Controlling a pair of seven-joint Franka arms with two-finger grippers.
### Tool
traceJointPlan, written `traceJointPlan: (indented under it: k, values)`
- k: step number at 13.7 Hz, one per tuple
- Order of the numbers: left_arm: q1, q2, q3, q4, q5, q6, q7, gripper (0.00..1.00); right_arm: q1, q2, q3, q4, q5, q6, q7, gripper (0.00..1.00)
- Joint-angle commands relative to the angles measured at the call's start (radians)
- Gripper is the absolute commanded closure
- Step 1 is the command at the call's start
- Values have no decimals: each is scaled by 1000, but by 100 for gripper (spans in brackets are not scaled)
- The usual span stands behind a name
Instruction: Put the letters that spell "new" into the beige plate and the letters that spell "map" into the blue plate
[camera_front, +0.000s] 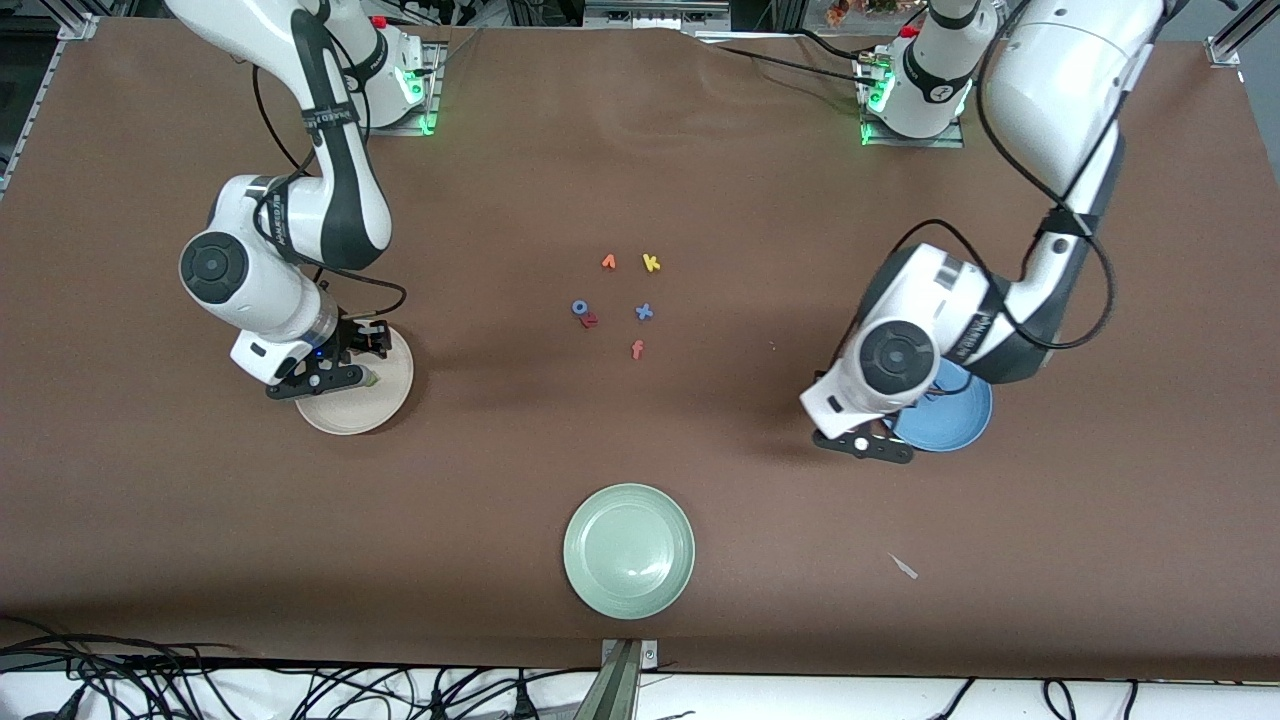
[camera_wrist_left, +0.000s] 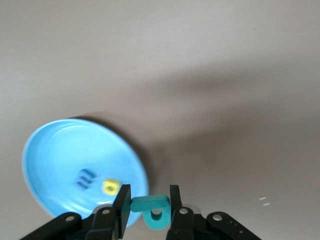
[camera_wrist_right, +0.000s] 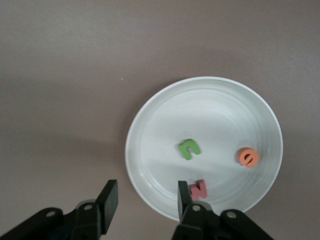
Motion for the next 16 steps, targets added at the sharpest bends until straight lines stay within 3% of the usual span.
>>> traceJointPlan:
  k: [1,4,6,8,9,10,11,13,14,15,16]
  values:
    - [140,-46,-20,-82,16,-1,140,78,8,-22,-1,101,-1,-148,86,41]
    - [305,-53,-103,-168,13,13,212,76,25,-21,1,258,-68,-311,171,40]
    - [440,-64,-193,-286,16,106,239,74,25,-21,-1,319,-102,-392,180,39]
    - [512,-84,-229,-396,25,209,234,70,25,-22,-2,356,-146,-440,180,38]
    - [520,-85,-230,-435,25,249,231,58,25,-24,-4,372,-148,-459,180,37]
    - [520,-85,-230,-447,25,274,229,22,25,-32,-5,390,-151,-475,180,36]
    - [523,-85,-232,-440,25,271,240,0,25,-33,-5,415,-160,-494,177,35]
    - [509,-104,-261,-402,24,256,219,0,16,-36,1,471,-172,-535,179,32]
    - [509,-110,-284,-365,24,216,205,0,-14,-51,20,473,-180,-543,179,32]
    - [508,-122,-310,-305,24,137,196,0,-109,-76,107,476,-195,-561,179,30]
    - [503,-122,-342,-230,25,43,193,0,-222,-114,240,476,-244,-565,180,29]
